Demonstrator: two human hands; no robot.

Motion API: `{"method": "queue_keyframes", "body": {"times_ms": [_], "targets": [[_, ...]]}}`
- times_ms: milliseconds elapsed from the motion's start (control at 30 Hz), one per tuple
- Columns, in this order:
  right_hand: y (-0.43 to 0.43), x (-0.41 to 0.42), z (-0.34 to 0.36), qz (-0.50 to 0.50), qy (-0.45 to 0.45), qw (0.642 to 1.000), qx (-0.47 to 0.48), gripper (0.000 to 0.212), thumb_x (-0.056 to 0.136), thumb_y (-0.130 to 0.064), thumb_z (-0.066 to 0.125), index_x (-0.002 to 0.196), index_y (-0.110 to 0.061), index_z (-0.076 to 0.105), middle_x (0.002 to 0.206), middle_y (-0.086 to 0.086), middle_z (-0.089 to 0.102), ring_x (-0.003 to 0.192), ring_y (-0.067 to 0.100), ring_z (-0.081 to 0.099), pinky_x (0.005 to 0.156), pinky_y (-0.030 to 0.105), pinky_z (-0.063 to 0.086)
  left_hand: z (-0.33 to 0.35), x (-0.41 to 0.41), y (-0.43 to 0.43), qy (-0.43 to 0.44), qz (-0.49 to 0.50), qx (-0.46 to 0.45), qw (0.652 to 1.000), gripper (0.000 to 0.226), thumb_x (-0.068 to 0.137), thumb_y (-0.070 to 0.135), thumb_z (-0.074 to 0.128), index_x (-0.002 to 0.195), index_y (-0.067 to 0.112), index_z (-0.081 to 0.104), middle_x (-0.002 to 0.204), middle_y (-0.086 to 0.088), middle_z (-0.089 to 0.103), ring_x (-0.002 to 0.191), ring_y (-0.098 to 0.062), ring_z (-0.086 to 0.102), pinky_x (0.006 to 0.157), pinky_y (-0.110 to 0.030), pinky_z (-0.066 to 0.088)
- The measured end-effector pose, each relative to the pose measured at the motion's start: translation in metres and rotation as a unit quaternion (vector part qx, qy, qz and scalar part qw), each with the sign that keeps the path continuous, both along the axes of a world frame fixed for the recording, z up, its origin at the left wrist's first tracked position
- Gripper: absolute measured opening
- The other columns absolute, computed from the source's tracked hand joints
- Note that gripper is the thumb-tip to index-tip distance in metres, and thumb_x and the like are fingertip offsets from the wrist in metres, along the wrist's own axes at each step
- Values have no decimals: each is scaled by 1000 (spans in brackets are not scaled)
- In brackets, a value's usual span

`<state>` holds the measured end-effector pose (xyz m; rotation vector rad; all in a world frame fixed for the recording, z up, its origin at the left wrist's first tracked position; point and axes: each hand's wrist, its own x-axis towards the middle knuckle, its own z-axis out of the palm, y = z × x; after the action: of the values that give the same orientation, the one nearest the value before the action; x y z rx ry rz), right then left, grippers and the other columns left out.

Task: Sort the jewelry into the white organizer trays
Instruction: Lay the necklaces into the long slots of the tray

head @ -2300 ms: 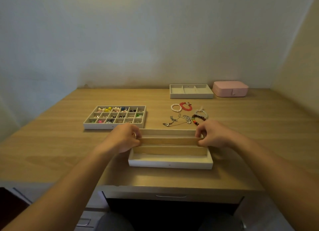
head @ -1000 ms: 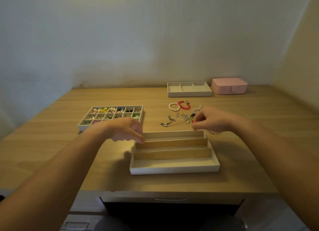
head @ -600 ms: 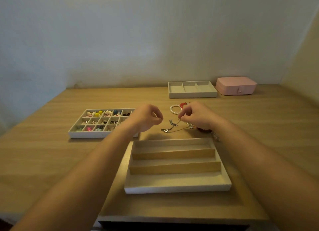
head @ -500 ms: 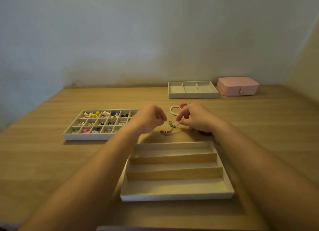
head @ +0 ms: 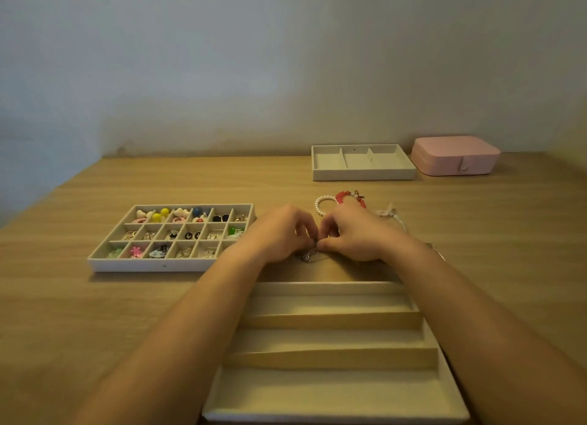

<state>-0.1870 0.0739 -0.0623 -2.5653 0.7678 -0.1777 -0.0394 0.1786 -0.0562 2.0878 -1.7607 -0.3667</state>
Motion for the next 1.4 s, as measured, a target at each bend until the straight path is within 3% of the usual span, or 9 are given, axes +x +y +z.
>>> {"method": "queue_keyframes", "body": {"times_ms": [267,500,600,767,1000,1133,1233,1300,1400], "targets": [[4,-7,5,21,-96,989,111,8,97,-28,67,90,-24,69,79,-9,61,69,0,54,65,18,42,-6,1,10,-26,-26,-1,999,7,91,25,70,98,26,69,100,8,63,85,-10,54,76,-28,44],[6,-9,6,0,-189,970,151,4,99,-25,64,99,-21,66,92,-9,63,82,3,57,73,18,43,-8,-1,14,113,28,-94,989,9,100,20,55,96,28,56,101,9,64,95,-12,60,82,-32,50],[3,-9,4,-23,-236,954,181,6,98,-21,65,101,-17,69,93,-3,73,88,8,67,78,23,51,-2,-3,16,213,55,-149,964,8,102,14,51,98,19,55,102,4,68,93,-11,63,79,-28,53],[3,-16,10,-63,-323,911,246,7,94,-15,69,101,-12,69,86,-3,74,69,-3,65,63,14,49,2,-2,19,336,85,-196,917,8,101,9,51,101,15,56,90,3,74,87,-9,70,74,-26,56],[-1,-19,10,-86,-344,878,323,11,92,-16,72,102,-18,72,83,-11,74,78,10,62,79,38,49,4,-1,21,452,69,-210,864,6,100,7,54,103,11,58,82,0,71,84,-16,68,85,-34,56],[-2,-20,10,-83,-315,894,309,15,94,-11,66,102,-18,76,89,-7,74,82,12,59,76,32,49,10,0,23,545,51,-226,805,11,99,2,53,102,12,57,78,-1,68,85,-18,66,94,-39,54],[0,-19,9,-78,-282,923,252,20,94,-6,63,95,-18,78,98,-1,74,78,3,59,69,19,48,15,0,24,599,37,-225,768,11,98,2,54,99,12,59,76,-3,65,76,-18,64,86,-36,55],[3,-16,9,-71,-267,933,232,23,93,-4,61,88,-19,77,96,-3,74,69,-9,58,63,11,46,16,-1,25,603,34,-223,765,11,97,3,55,97,12,61,75,-4,63,75,-18,62,85,-35,54],[5,-14,9,-79,-274,925,250,24,93,-2,57,86,-15,77,85,-7,73,66,-2,55,62,16,46,18,-3,26,613,37,-221,757,8,98,5,55,97,12,61,71,-4,58,75,-18,61,88,-36,54]]}}
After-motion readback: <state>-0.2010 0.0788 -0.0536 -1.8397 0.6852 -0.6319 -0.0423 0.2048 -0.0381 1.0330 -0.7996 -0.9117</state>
